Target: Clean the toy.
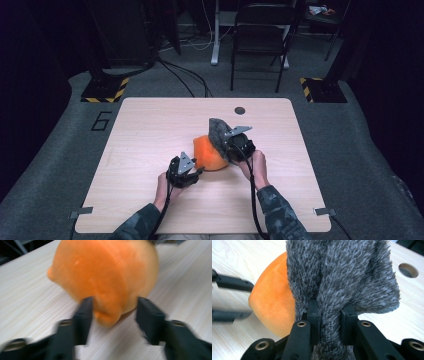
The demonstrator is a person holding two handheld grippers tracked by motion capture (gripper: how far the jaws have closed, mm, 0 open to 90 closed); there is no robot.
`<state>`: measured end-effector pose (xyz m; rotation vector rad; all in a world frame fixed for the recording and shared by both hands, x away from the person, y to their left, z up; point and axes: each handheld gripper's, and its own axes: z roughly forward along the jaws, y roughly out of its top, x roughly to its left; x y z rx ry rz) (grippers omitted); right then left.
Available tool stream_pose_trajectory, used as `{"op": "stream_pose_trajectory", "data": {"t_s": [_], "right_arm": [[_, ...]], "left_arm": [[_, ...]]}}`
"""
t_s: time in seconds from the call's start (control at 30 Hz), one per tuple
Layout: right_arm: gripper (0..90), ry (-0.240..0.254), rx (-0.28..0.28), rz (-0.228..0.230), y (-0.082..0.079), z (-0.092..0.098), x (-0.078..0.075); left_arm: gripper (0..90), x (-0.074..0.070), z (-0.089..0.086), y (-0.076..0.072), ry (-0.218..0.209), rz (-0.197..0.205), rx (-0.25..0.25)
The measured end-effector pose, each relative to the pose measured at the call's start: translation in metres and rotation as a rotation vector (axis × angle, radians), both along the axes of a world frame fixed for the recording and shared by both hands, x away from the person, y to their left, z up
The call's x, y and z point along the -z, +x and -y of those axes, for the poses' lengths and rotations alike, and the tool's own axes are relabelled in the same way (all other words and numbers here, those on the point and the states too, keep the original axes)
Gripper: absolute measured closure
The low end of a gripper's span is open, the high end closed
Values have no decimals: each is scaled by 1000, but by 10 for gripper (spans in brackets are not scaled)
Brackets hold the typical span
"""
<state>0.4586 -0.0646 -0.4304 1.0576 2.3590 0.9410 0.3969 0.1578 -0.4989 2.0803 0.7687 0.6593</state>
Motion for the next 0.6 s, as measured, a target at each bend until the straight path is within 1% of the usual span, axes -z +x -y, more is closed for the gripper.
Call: {"op": "stream_pose_trajectory", "data": {"t_s": [0.03, 0.07, 0.1, 0.17, 0.23, 0.27, 0.33, 0.4, 0.43, 0.47, 0.5, 0.57, 0.6], "right_arm": [[742, -1, 2, -1, 1, 1, 1], [742, 5, -5, -4, 1, 2, 2], [742, 19, 2, -16, 2, 2, 3], [742, 22, -2, -17, 3, 2, 5], [742, 15, 4, -17, 1, 1, 4], [742, 12, -7, -13, 1, 2, 3], [741, 17, 2, -5, 1, 2, 1], [742, 38, 8, 0, -1, 3, -4], [742, 40, 3, 6, -2, 3, -8], [742, 63, 9, 8, -4, 3, -13], [742, 81, 4, 13, -6, 3, -17], [742, 107, -22, 24, -10, 0, -25], [742, 111, -43, 30, -12, -2, -27]], "left_arm": [[420, 1, 2, 2, 17, 5, 4], [418, 4, 4, 4, 23, 3, 4], [429, 7, 7, 7, 33, -3, 6], [510, 11, 11, 8, 37, 17, -6], [606, 13, 11, 8, 21, 16, -9], [648, 12, 10, 8, 13, 17, -5], [704, 11, 8, 8, -10, 16, -3], [735, 9, 5, 9, -31, 12, -3], [745, 7, 4, 9, -39, 0, 5], [752, 6, 3, 10, -55, -9, 7], [758, 4, 2, 10, -71, -18, 10], [765, -1, 0, 10, -105, -30, 13], [767, -3, -1, 10, -112, -30, 15]]}}
